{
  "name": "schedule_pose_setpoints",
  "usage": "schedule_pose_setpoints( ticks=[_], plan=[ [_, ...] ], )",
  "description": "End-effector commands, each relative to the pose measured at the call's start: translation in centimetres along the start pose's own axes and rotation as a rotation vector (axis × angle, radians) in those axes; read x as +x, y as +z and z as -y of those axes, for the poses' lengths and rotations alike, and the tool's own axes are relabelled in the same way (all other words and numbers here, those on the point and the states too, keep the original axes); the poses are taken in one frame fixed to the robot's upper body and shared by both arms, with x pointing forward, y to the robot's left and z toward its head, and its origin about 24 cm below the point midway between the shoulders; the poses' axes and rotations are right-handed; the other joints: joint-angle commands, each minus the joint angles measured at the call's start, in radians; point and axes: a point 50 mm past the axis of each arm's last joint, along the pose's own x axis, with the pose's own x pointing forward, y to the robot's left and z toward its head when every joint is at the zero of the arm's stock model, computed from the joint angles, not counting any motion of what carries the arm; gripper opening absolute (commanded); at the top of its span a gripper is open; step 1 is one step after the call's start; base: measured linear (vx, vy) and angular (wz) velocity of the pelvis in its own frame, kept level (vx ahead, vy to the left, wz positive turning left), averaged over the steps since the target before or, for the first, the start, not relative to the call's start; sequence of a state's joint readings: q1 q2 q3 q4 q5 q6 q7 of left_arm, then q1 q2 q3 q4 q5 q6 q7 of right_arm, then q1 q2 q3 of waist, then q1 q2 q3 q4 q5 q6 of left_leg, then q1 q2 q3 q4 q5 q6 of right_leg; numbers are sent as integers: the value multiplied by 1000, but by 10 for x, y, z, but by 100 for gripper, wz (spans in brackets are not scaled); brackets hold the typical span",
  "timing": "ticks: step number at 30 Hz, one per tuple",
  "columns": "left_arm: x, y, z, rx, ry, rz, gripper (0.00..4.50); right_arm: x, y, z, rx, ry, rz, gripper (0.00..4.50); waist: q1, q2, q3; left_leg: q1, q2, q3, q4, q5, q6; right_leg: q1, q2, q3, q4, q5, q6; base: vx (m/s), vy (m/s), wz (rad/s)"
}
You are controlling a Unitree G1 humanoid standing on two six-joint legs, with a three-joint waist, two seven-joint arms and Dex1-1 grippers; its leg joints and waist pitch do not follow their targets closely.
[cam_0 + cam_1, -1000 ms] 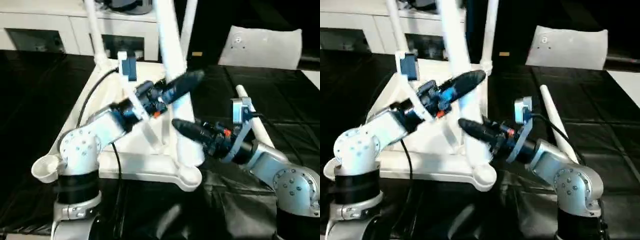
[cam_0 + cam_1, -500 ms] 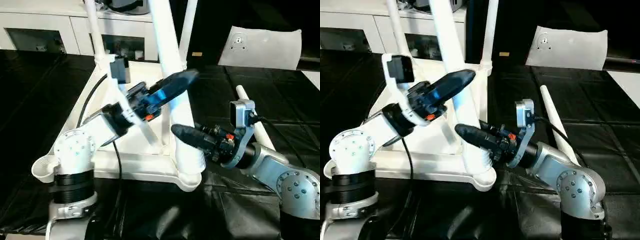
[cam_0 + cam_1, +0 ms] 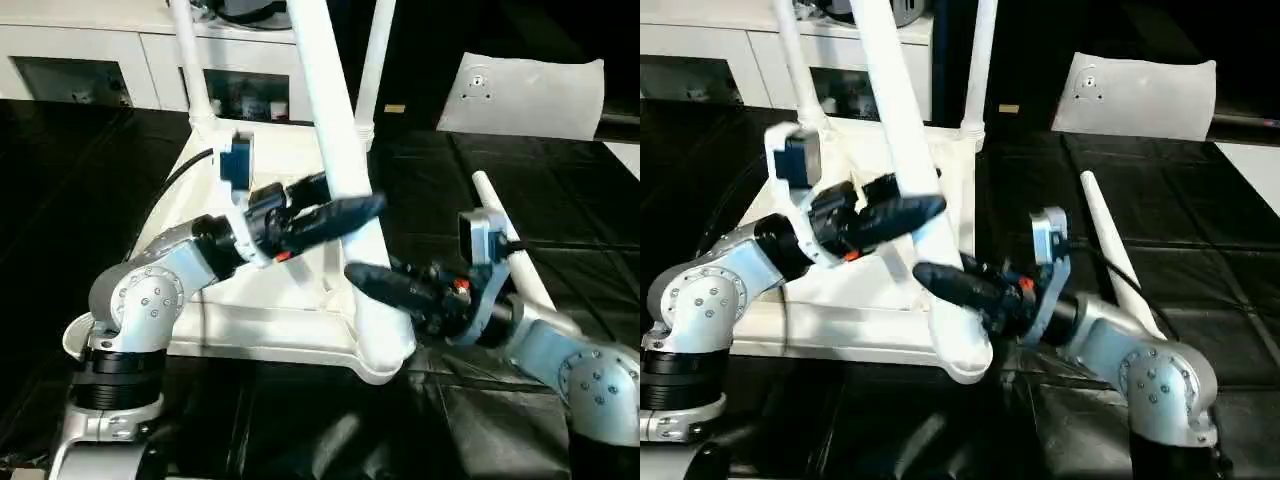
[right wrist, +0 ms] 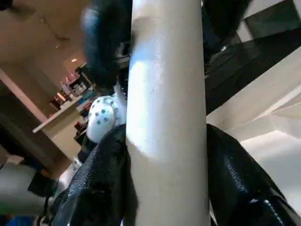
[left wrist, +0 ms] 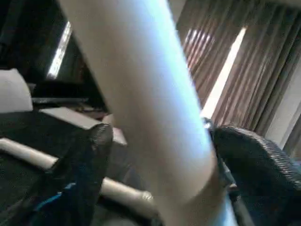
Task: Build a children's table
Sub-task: Pick table leg
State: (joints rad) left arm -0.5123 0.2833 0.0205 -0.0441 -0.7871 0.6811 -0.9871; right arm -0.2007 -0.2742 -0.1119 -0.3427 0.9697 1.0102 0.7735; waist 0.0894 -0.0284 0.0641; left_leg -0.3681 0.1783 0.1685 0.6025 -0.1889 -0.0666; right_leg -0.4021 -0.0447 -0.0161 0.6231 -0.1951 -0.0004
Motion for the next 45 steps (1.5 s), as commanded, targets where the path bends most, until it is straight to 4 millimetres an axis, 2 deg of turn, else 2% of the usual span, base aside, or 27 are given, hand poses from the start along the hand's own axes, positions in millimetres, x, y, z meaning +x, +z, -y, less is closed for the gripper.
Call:
schedule_pose_setpoints(
  ticks=[1, 5, 7, 11, 12, 18, 20, 21, 25, 34, 40, 41, 42, 45],
  plan=[
    [1, 0, -3, 44, -3, -21, 377, 0, 4, -4, -42, 19, -2, 191, 2, -2, -65, 9, 37, -8, -73, -137, -25, 47, -77, 38, -85, -269, -118, 0, 0, 0],
    [1, 0, -5, 71, -16, -25, 362, 0, 2, -5, -44, 20, -11, 191, 3, -3, -68, 9, 38, -8, -72, -130, -23, 47, -78, 37, -81, -239, -138, 0, 0, 0],
    [1, 0, -5, 76, -35, -40, 331, 0, 2, -5, -46, 20, -16, 191, 3, -3, -67, 8, 36, -7, -72, -129, -21, 48, -78, 37, -80, -235, -140, 0, 0, 0],
    [1, -1, -7, 84, -52, -64, 314, 0, 1, -5, -49, 21, -23, 191, 2, -2, -68, 8, 37, -7, -71, -129, -22, 48, -78, 36, -78, -227, -147, 0, 0, 0],
    [0, -2, -7, 85, -56, -67, 287, 0, 1, -5, -50, 21, -23, 191, 2, -2, -67, 8, 37, -7, -71, -129, -21, 48, -78, 36, -78, -227, -150, 0, 0, 0],
    [-1, 0, -6, 79, -82, -66, 266, 0, 0, -5, -54, 23, -27, 191, 3, -1, -68, 8, 37, -7, -70, -135, -20, 48, -78, 36, -79, -244, -151, 0, 0, 0],
    [0, 1, -5, 68, -97, -57, 261, 0, 0, -5, -55, 24, -28, 191, 3, -1, -68, 8, 37, -7, -70, -134, -20, 48, -77, 36, -77, -233, -156, 0, 0, 0],
    [0, 1, -3, 49, -114, -49, 259, 0, 0, -4, -56, 25, -28, 191, 3, -6, -69, 8, 37, -6, -69, -132, -19, 49, -78, 36, -76, -228, -160, 0, 0, 0],
    [2, 3, 7, -80, -201, -21, 247, 1, 1, -4, -60, 30, -28, 191, 3, -4, -69, 8, 35, -6, -66, -128, -18, 48, -77, 35, -71, -224, -173, 0, 0, 0],
    [5, 4, 3, -135, -166, 22, 206, 2, 3, -1, -83, 19, -23, 191, 5, -5, -67, 8, 36, -6, -68, -136, -16, 48, -78, 36, -79, -263, -153, 0, 0, 0],
    [4, 6, 0, -127, -107, 20, 200, 3, 4, 4, -141, -47, -30, 191, 6, -1, -69, 6, 36, -7, -67, -121, -16, 49, -77, 36, -76, -234, -152, 0, 0, 0],
    [4, 7, -1, -119, -85, 23, 197, 3, 5, 6, -139, -63, -25, 191, 4, -4, -70, 5, 35, -7, -66, -116, -16, 50, -75, 35, -75, -223, -154, 0, 0, 0],
    [3, 8, -3, -111, -67, 24, 196, 3, 6, 8, -139, -80, -15, 246, 5, -2, -70, 6, 35, -8, -67, -114, -16, 50, -75, 35, -74, -219, -156, 0, 0, 0],
    [2, 9, -5, -95, -30, 21, 193, 2, 9, 12, -147, -118, 10, 276, 4, -3, -69, 7, 34, -7, -67, -119, -18, 49, -75, 35, -76, -226, -157, 0, 0, 0]
  ],
)
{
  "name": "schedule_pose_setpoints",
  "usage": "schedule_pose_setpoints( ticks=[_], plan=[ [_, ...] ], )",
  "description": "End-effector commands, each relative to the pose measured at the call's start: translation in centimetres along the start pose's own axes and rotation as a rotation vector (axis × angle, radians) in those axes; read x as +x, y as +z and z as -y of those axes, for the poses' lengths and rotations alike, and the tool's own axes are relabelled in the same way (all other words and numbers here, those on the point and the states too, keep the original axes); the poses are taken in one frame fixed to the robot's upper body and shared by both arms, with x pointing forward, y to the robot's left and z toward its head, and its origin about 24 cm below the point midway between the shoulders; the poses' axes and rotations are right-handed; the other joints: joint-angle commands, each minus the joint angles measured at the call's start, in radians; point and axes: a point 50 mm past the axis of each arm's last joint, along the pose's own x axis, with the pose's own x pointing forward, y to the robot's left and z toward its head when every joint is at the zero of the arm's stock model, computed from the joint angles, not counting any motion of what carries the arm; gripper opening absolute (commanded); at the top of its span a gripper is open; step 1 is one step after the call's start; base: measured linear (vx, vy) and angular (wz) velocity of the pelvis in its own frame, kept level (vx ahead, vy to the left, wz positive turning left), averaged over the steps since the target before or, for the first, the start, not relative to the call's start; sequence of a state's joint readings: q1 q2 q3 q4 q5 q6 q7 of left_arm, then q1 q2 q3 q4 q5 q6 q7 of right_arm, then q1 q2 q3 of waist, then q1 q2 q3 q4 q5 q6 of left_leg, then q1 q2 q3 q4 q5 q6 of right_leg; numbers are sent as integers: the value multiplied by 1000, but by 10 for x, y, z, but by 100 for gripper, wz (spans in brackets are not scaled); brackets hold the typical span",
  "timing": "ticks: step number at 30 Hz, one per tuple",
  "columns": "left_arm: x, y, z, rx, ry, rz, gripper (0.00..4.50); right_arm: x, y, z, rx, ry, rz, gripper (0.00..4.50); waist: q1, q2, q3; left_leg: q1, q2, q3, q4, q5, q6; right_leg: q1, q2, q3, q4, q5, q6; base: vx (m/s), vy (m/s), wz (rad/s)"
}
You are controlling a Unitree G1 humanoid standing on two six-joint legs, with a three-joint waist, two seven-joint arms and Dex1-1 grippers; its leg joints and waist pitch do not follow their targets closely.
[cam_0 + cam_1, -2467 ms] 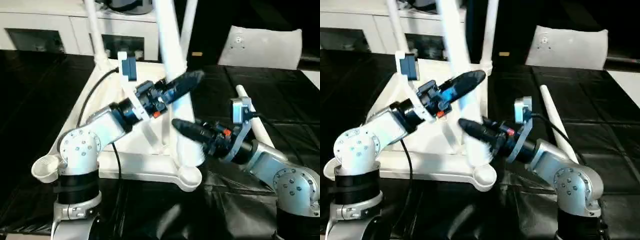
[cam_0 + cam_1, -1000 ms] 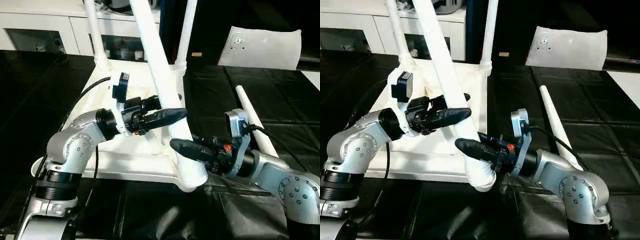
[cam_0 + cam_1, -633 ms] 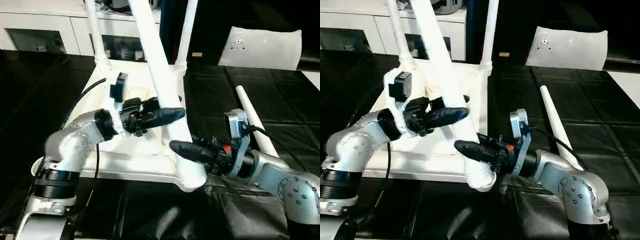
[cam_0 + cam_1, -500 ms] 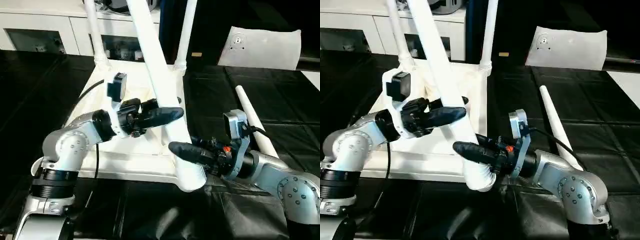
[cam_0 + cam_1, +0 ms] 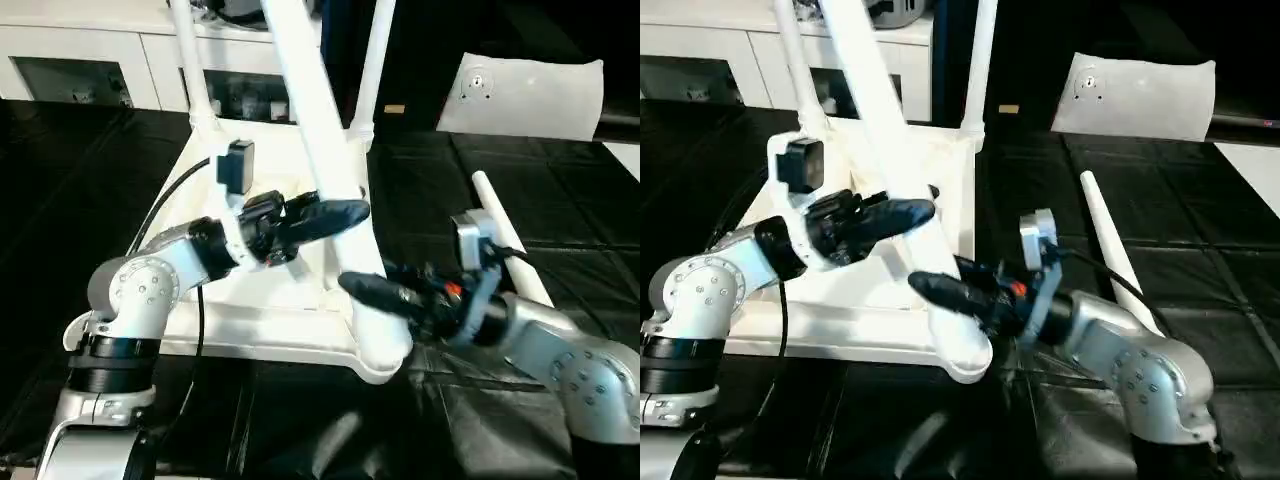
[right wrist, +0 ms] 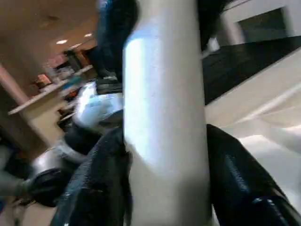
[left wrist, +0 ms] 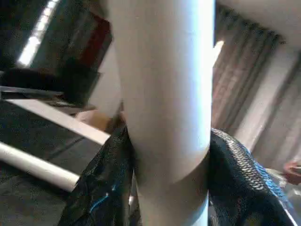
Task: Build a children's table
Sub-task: Pick table leg
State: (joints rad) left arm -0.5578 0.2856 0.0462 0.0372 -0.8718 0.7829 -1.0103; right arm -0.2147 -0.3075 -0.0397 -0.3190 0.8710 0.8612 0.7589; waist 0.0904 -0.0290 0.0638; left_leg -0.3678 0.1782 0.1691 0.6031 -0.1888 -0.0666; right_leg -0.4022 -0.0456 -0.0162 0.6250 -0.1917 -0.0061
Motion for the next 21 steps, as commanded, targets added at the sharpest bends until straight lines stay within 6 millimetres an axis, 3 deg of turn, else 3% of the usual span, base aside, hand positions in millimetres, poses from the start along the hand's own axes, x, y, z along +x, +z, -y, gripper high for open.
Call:
schedule_pose_setpoints(
  ticks=[1, 6, 12, 15, 17, 19, 21],
  plan=[
    [0, 12, -3, 85, 86, 8, 193, -1, 9, 8, -38, -76, 45, 276, 1, -1, -69, 6, 34, -8, -68, -121, -21, 50, -75, 35, -77, -234, -151, 0, 0, 0],
    [0, 22, -7, 190, 217, -38, 190, 1, 15, 13, -120, -137, 53, 330, 0, -4, -71, 7, 36, -8, -68, -112, -21, 50, -72, 35, -74, -205, -137, 0, 0, 0],
    [-1, 24, -12, 260, 368, -138, 190, 7, 18, 22, -233, -268, 33, 383, -3, -5, -70, 8, 34, -6, -66, -97, -22, 48, -70, 34, -71, -185, -146, 0, 0, 0],
    [5, 24, -11, 288, 425, -182, 190, 15, 13, 23, -294, -291, -36, 389, -3, -9, -70, 7, 34, -6, -66, -101, -29, 51, -73, 36, -71, -205, -135, 0, 0, 0],
    [6, 24, -10, 291, 425, -187, 190, 16, 12, 23, -298, -289, -54, 389, -2, -6, -69, 7, 35, -6, -66, -102, -27, 50, -72, 37, -70, -201, -138, 0, 0, 0],
    [11, 24, -7, 316, 418, -207, 190, 21, 8, 23, -294, -284, -99, 389, -2, -13, -69, 7, 35, -6, -66, -102, -22, 50, -71, 37, -70, -199, -138, 0, 0, 0],
    [13, 24, -5, 338, 408, -224, 190, 24, 4, 24, -290, -292, -137, 389, -2, -11, -69, 6, 34, -7, -66, -93, -21, 50, -71, 36, -68, -186, -138, 0, 0, 0]
  ],
)
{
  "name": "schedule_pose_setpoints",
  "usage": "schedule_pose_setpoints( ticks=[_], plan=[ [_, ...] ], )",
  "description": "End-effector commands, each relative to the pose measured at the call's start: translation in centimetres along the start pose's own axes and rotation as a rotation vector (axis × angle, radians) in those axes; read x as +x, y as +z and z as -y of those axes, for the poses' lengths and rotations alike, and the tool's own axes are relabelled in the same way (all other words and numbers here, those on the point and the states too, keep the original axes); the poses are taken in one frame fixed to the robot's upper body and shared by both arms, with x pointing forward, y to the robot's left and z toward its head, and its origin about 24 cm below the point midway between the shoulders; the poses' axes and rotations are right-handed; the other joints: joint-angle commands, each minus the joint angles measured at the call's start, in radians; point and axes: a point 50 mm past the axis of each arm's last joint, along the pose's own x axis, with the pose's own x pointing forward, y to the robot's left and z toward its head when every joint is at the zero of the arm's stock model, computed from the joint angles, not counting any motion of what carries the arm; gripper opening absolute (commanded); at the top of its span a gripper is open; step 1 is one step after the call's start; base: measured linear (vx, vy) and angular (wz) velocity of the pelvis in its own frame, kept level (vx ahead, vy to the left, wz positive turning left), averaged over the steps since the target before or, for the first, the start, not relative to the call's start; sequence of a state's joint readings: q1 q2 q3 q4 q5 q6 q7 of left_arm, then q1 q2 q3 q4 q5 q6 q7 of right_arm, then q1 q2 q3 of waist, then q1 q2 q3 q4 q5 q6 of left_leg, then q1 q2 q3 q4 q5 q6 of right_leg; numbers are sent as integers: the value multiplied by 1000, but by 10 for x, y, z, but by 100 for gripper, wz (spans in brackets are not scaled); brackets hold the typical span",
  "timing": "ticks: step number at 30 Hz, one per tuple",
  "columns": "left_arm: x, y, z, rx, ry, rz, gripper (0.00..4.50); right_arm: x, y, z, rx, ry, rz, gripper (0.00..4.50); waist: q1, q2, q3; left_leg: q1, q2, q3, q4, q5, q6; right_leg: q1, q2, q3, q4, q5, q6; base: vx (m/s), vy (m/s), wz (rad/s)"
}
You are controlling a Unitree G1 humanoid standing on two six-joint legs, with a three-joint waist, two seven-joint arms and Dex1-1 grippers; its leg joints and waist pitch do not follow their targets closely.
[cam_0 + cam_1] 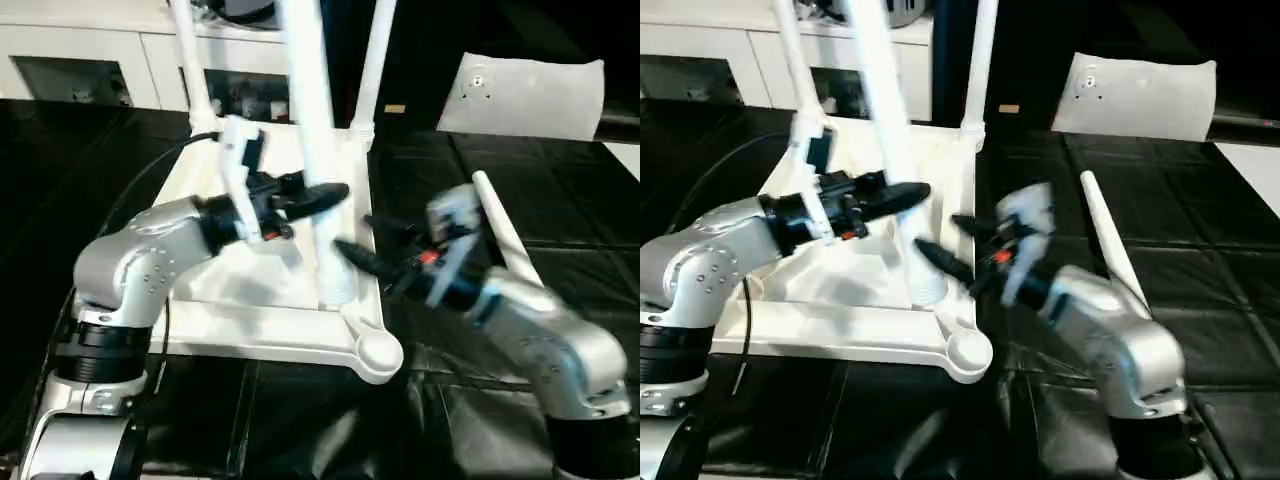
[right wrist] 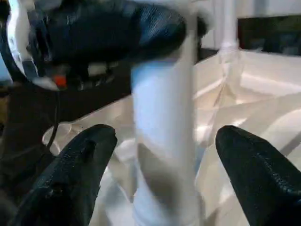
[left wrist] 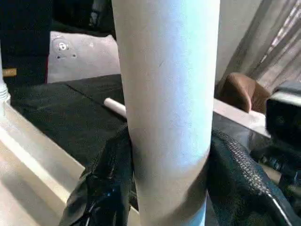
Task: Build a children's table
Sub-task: Pick table leg
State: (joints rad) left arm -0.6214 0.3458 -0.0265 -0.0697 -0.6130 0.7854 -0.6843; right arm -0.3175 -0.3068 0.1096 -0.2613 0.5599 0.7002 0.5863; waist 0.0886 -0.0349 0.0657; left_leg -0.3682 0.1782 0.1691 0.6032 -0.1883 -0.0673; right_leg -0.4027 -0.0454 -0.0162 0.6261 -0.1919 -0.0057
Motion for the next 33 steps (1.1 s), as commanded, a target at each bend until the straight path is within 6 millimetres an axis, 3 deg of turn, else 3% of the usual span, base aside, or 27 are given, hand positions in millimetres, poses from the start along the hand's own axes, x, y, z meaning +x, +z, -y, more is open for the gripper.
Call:
schedule_pose_setpoints(
  ticks=[1, 3, 6, 10, 13, 14, 18, 19, 33],
  plan=[
    [3, 10, 6, 62, -21, -6, 190, 3, -4, 2, -4, -22, -51, 389, -1, -4, -69, 7, 34, -6, -66, -97, -23, 49, -72, 37, -71, -192, -136, 0, 0, 0],
    [3, 11, 8, 69, -33, -13, 190, 5, -5, 2, -3, -19, -61, 389, -1, -11, -71, 8, 35, -6, -66, -107, -27, 49, -72, 36, -71, -195, -136, 0, 0, 0],
    [3, 12, 10, 90, -69, -40, 190, 5, -3, 4, 10, 15, -62, 389, 0, -6, -70, 8, 33, -7, -66, -111, -29, 48, -72, 36, -71, -206, -134, 0, 0, 0],
    [2, 12, 12, 118, -119, -69, 190, 0, 0, 6, 29, 84, -70, 389, 0, -9, -71, 8, 35, -7, -67, -109, -29, 50, -71, 36, -69, -190, -133, 0, 0, 0],
    [2, 13, 14, 130, -159, -84, 190, -2, 0, 7, 35, 142, -88, 389, 2, -7, -72, 9, 35, -6, -64, -101, -19, 50, -71, 37, -66, -156, -151, 0, 0, 0],
    [4, 13, 15, 144, -183, -94, 190, -3, 0, 6, 34, 184, -106, 389, 2, -12, -72, 8, 35, -5, -64, -100, -16, 52, -72, 36, -66, -150, -157, 0, 0, 0],
    [6, 13, 17, 156, -210, -108, 190, -2, -1, 8, 34, 209, -127, 389, 2, -16, -71, 7, 35, -5, -63, -98, -14, 53, -75, 37, -67, -176, -163, 0, 0, 0],
    [6, 13, 17, 158, -214, -110, 190, -1, -1, 9, 36, 211, -129, 362, 3, -15, -71, 8, 35, -5, -63, -100, -15, 52, -76, 37, -68, -183, -163, 0, 0, 0],
    [9, 15, 23, 176, -283, -128, 190, 3, -4, 11, 49, 275, -162, 257, 3, -17, -73, 8, 36, -5, -62, -104, -18, 52, -74, 35, -65, -165, -178, 0, 0, 0]
  ],
)
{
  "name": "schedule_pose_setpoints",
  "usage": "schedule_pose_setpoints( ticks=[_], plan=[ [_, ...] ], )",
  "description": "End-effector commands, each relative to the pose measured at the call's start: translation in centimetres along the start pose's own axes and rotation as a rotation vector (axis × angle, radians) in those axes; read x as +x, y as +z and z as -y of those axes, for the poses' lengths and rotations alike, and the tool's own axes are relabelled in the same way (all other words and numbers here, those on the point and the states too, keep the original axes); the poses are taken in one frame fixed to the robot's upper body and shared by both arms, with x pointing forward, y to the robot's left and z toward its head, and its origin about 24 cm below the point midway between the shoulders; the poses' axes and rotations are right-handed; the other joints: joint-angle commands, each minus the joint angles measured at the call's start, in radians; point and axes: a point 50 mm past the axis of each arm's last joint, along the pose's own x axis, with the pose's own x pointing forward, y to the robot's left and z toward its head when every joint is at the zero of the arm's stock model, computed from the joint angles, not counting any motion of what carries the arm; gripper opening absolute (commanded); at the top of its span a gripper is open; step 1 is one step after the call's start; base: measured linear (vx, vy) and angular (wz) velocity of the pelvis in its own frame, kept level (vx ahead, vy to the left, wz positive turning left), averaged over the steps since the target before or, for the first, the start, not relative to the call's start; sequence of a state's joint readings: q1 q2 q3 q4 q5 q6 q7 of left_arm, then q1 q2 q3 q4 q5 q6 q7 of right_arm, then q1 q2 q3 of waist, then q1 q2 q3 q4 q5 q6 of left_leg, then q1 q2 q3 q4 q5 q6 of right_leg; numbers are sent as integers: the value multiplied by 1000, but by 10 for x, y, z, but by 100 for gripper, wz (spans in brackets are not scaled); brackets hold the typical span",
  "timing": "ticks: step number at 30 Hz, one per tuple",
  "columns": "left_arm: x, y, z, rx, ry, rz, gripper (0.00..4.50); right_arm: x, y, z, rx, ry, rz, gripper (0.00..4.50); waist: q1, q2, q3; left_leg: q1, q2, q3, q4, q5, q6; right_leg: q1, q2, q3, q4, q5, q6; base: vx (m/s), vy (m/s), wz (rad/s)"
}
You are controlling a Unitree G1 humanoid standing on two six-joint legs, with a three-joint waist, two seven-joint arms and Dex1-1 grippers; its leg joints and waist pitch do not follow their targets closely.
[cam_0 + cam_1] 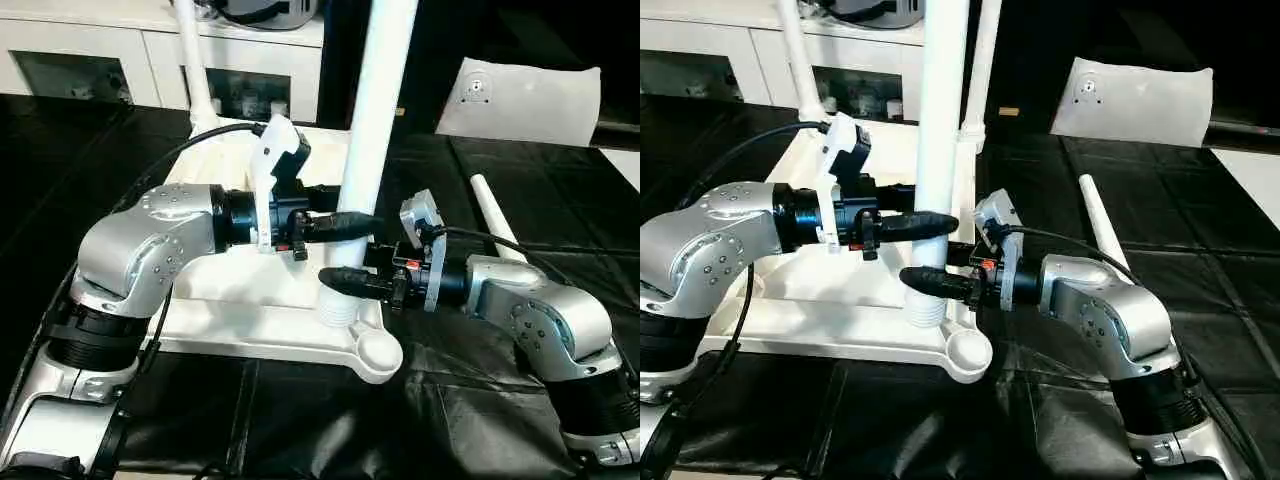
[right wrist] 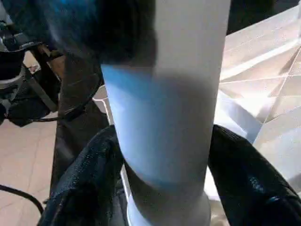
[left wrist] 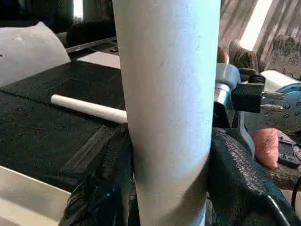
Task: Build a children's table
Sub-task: Pick table leg
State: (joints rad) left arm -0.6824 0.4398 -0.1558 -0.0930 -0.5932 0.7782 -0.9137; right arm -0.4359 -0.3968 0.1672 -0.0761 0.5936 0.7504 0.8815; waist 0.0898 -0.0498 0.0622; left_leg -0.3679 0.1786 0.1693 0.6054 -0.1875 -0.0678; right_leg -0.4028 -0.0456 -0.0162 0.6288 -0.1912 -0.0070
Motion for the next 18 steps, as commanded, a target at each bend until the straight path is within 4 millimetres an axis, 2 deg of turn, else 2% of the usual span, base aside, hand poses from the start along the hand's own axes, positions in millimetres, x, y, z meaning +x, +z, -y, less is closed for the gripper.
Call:
schedule_pose_setpoints(
  ticks=[1, 5, 13, 14, 18],
  plan=[
    [3, 10, 3, 55, -22, 1, 190, 0, 1, -1, -12, 17, -18, 245, 2, -1, -69, 8, 36, -5, -65, -104, -17, 53, -75, 35, -68, -168, -177, 0, 0, 0],
    [5, 12, 3, 56, -33, 8, 190, 1, -2, -2, -5, 32, -32, 204, 2, -1, -69, 8, 36, -5, -65, -106, -18, 53, -74, 35, -68, -176, -173, 0, 0, 0],
    [7, 14, 3, 55, -49, 17, 190, 2, -5, 2, -4, 6, -52, 198, 2, 0, -70, 8, 36, -6, -64, -105, -21, 53, -74, 35, -67, -170, -176, 0, 0, 0],
    [6, 14, 3, 56, -50, 16, 190, 3, -5, 3, 1, 3, -49, 249, 2, -1, -70, 8, 37, -6, -64, -105, -20, 53, -75, 35, -67, -167, -178, 0, 0, 0],
    [6, 14, 3, 56, -58, 14, 190, 3, -5, 3, -7, 0, -55, 263, 2, -2, -70, 8, 36, -5, -64, -100, -18, 53, -74, 35, -67, -160, -184, 0, 0, 0]
  ],
)
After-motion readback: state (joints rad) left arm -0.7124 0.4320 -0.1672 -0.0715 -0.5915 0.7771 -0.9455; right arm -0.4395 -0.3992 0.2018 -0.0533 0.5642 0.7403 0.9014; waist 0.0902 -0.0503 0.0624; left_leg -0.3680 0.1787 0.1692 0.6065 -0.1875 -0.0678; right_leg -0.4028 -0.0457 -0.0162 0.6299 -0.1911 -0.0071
